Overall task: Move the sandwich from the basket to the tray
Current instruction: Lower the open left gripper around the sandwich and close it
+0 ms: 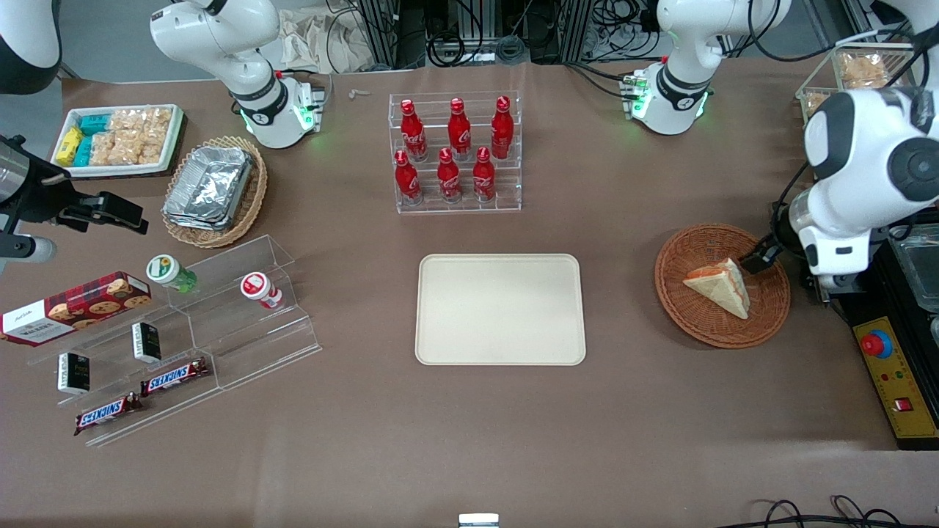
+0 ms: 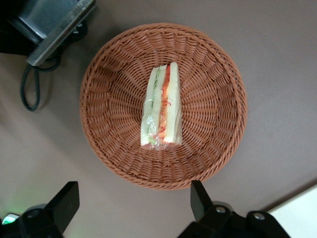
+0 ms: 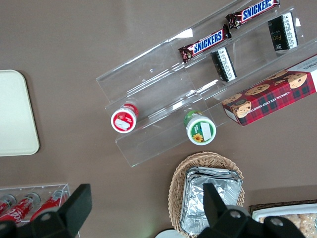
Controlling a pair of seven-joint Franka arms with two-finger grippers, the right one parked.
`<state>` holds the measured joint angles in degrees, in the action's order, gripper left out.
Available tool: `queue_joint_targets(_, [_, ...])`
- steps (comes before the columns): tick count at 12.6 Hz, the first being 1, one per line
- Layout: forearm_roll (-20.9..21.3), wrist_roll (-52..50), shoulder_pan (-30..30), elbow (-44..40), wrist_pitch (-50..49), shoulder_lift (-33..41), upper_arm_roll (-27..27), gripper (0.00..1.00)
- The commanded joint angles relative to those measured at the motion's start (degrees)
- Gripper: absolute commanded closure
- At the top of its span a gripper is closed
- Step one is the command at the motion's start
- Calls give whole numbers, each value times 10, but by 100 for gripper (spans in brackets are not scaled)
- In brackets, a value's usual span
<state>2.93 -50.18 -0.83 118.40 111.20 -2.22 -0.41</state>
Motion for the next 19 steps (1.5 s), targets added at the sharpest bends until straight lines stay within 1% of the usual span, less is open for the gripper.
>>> queue_joint_targets(1, [-6,-17,-1,28,46,-9,0,0])
queue_joint_targets(4, [-9,-17,0,66,106,-16,2,0])
queue_joint_targets(7, [-24,-19,1,68,131,-38,8,0])
queue_joint_targets(15, [-25,-19,1,80,187,-82,19,0])
queue_joint_targets(17, [-38,-19,1,80,195,-94,20,0])
queue_joint_targets(19, [-42,-19,1,83,202,-102,20,0])
